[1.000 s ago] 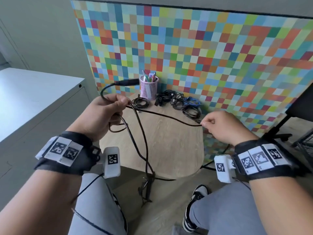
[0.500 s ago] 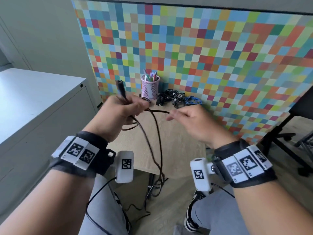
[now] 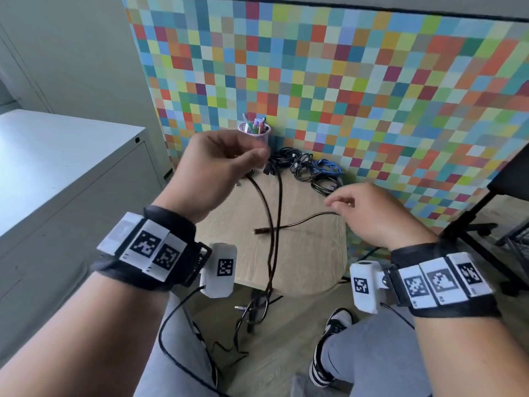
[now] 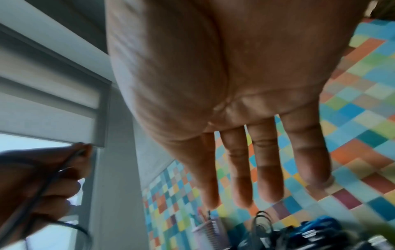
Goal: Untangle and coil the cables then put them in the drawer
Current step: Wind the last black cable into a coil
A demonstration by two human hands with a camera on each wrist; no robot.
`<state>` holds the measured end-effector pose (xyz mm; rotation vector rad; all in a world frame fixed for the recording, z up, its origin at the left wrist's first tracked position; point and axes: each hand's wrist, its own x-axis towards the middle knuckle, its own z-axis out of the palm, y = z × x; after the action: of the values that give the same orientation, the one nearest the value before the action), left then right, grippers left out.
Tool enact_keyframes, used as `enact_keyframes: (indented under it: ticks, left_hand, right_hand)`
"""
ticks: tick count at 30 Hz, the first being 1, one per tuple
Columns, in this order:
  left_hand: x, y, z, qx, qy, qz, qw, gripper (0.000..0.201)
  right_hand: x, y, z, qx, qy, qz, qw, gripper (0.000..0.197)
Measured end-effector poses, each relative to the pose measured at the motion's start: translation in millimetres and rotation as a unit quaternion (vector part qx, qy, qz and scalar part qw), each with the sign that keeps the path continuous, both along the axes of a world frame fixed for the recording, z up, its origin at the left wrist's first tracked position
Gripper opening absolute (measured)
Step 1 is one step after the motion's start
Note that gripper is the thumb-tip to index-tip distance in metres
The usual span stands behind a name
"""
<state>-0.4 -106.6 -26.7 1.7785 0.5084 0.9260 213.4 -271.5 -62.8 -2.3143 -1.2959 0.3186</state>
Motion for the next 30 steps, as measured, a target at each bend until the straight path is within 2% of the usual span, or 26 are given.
enact_keyframes:
  ticks: [1, 2, 4, 6, 8, 10, 13, 15, 16, 18, 20, 22, 25, 26, 30]
  left_hand:
    - [6, -4, 3, 0.027, 0.013, 0.000, 1.000, 0.006]
    - [11, -6, 6, 0.054, 0.024, 0.004, 0.998, 0.007]
    - [21, -11, 12, 0.095, 0.042, 0.014, 0.994, 0.007]
    - [28, -13, 17, 0.118, 0.059, 0.014, 0.991, 0.009]
    - [30, -11, 20, 0.130, 0.071, 0.013, 0.989, 0.010]
    - [25, -4, 19, 0.144, 0.067, 0.039, 0.987, 0.011]
    - [15, 12, 5, 0.133, 0.019, 0.150, 0.979, 0.014]
    - [10, 19, -8, 0.064, -0.019, 0.209, 0.976, 0.029]
    - [7, 18, -12, 0.020, -0.012, 0.199, 0.980, 0.039]
    - [3, 8, -16, -0.045, 0.054, 0.105, 0.992, 0.058]
    - [4, -7, -16, -0.066, 0.118, -0.020, 0.991, 0.067]
    - [12, -22, -15, -0.044, 0.114, -0.088, 0.989, 0.057]
    - [26, -36, -13, -0.007, 0.051, -0.072, 0.996, 0.025]
    - [28, -37, -12, -0.015, 0.032, -0.062, 0.997, 0.021]
    - [24, -27, -8, -0.080, -0.015, -0.020, 0.996, 0.026]
  right_hand:
    - [-8, 3, 3, 0.034, 0.035, 0.020, 0.999, 0.023]
    - [-18, 5, 6, 0.085, 0.109, 0.047, 0.989, 0.028]
    - [-38, 11, 9, 0.177, 0.288, 0.111, 0.935, 0.043]
    - [-54, 14, 12, 0.198, 0.396, 0.178, 0.879, 0.040]
    - [-63, 17, 17, 0.213, 0.436, 0.191, 0.853, 0.026]
    - [-63, 19, 21, 0.242, 0.458, 0.158, 0.840, 0.024]
    - [-54, 16, 24, 0.292, 0.483, 0.122, 0.816, 0.025]
    - [-50, 14, 20, 0.311, 0.480, 0.117, 0.812, 0.025]
    - [-49, 12, 19, 0.317, 0.475, 0.120, 0.812, 0.025]
    - [-49, 12, 15, 0.318, 0.468, 0.127, 0.815, 0.024]
    - [-52, 14, 11, 0.311, 0.452, 0.143, 0.824, 0.023]
    - [-58, 18, 6, 0.296, 0.419, 0.161, 0.843, 0.022]
    - [-65, 22, 1, 0.264, 0.409, 0.157, 0.859, 0.023]
    - [-66, 22, 1, 0.263, 0.420, 0.149, 0.856, 0.025]
    - [-53, 14, 8, 0.309, 0.422, 0.079, 0.848, 0.035]
